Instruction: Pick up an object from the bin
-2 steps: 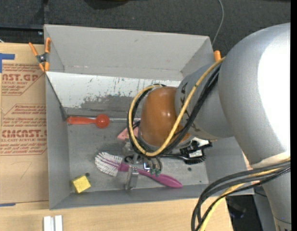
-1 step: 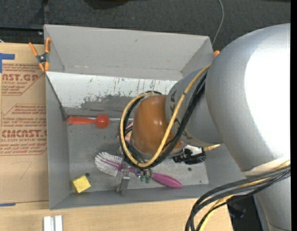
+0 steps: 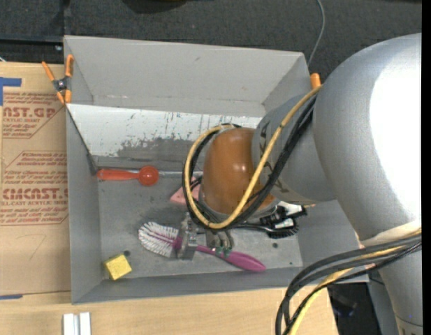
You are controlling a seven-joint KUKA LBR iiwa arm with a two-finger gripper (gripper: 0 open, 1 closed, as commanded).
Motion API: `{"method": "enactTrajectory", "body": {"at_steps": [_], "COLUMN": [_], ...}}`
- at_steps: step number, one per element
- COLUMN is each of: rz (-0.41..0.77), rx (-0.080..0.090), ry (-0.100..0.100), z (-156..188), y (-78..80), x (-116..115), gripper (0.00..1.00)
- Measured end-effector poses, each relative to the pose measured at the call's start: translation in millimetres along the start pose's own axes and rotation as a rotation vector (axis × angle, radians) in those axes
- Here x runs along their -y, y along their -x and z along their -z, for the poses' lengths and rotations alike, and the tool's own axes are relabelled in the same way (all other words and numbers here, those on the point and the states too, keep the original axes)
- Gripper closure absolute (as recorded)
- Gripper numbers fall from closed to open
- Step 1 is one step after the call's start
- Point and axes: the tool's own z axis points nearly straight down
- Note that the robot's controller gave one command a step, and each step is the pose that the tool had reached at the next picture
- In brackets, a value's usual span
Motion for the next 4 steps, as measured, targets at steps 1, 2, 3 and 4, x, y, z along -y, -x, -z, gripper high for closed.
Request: {"method": "enactTrajectory", "body": {"at_steps": [1, 2, 3, 4], "rz": [0.000, 0.000, 0.000, 0.000], "rx": [0.000, -0.002, -0.003, -0.008], "ry": [0.000, 0.000, 0.000, 0.000], "z": [0.2, 12.4, 24.4, 60.9], "y": [-0.2, -1.0, -1.4, -3.1], "x": [-0.1, -0.1, -0.3, -0.2], "gripper": [1.00, 1.00, 1.00, 1.00]}}
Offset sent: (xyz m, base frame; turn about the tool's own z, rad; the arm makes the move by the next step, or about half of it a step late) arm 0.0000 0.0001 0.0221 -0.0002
